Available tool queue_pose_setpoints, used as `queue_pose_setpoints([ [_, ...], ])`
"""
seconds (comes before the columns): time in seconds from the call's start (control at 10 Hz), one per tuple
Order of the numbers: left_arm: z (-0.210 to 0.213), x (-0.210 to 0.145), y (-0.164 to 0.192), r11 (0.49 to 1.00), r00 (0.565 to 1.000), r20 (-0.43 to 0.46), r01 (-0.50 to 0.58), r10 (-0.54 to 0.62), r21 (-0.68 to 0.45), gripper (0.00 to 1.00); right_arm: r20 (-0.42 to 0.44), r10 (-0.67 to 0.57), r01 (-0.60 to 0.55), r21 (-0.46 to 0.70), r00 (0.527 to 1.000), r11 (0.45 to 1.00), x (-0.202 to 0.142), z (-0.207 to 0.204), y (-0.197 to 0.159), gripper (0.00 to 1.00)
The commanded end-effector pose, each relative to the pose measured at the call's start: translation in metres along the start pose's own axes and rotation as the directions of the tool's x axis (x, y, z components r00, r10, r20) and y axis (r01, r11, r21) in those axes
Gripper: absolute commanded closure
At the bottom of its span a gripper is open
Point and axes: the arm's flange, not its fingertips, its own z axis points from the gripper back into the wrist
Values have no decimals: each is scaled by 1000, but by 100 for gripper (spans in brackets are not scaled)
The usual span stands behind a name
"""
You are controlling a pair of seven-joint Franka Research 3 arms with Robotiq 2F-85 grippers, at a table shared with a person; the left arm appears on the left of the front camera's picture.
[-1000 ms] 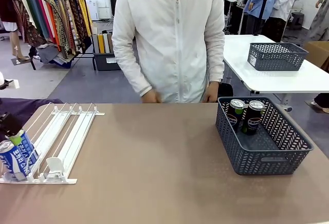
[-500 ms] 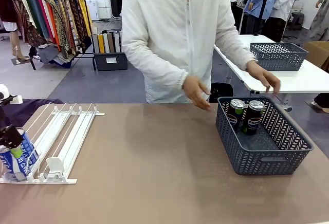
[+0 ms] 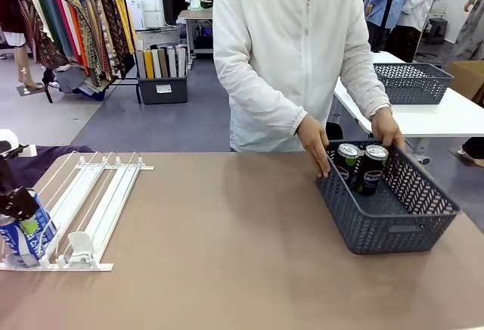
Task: Retrieve and store the cans from the dispenser.
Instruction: Pick up one can from the Automatic Can Dispenser and place it in the middle of the table.
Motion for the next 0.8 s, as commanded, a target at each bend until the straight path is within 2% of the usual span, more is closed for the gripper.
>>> queue_pose_setpoints([
  [0.0, -21, -19, -8, 1000, 999, 30, 15, -14, -16, 0, -6, 4, -4, 2, 1000, 1000, -2, 1, 2, 0],
  [0.3, -21, -18, -9, 1000, 999, 37, 2, -2, -6, 0, -6, 4, -4, 2, 1000, 1000, -2, 1, 2, 0],
  [0.4, -22, -18, -10, 1000, 999, 51, -4, 4, 4, 57, -6, 4, -4, 2, 1000, 1000, -2, 1, 2, 0],
  [0.5, -22, -18, -10, 1000, 999, 43, 2, -3, 8, 100, -6, 4, -4, 2, 1000, 1000, -2, 1, 2, 0],
  [0.7, -22, -19, -11, 1000, 999, 33, 6, -7, 14, 100, -6, 4, -4, 2, 1000, 1000, -2, 1, 2, 0],
])
